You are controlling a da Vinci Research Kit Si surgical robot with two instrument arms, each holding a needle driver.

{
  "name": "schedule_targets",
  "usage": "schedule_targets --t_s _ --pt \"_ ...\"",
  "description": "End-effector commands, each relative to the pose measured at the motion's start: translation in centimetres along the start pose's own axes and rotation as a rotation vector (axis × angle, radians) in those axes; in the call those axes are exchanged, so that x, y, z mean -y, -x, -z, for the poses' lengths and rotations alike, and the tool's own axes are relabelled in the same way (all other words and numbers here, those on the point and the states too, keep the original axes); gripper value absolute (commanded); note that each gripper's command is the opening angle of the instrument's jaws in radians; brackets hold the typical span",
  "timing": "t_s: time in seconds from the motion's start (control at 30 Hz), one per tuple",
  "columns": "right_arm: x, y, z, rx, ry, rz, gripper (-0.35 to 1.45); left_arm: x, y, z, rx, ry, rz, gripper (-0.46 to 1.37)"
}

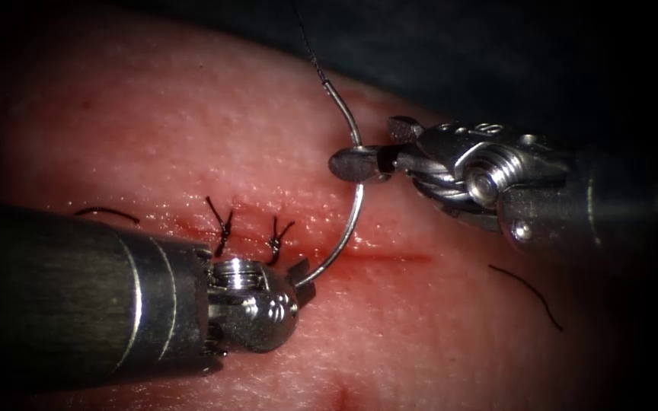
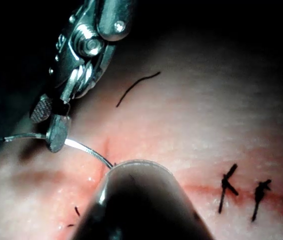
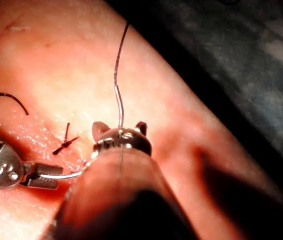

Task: Wound Closure
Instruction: Pass from the the left to the right gripper

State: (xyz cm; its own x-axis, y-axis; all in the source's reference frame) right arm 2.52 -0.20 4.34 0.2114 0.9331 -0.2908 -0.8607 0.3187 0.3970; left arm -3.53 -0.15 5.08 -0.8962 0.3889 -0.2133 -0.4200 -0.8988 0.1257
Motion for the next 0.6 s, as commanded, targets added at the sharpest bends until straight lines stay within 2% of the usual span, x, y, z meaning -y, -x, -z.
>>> schedule_targets --t_s 0.03,0.33,0.6 --pt "0.01 0.01 0.00 0.000 0.000 0.000 0.75 0.00 -0.01 0.01 -0.002 0.012 -0.004 -0.35" --pt "0.00 0.00 0.00 0.000 -0.006 0.000 0.70 0.03 -0.06 0.10 -0.012 0.012 -0.046 -0.35" --pt "-0.01 0.00 -0.02 0.003 -0.004 0.000 0.65 -0.01 -0.13 0.15 -0.017 0.008 -0.046 -0.35"
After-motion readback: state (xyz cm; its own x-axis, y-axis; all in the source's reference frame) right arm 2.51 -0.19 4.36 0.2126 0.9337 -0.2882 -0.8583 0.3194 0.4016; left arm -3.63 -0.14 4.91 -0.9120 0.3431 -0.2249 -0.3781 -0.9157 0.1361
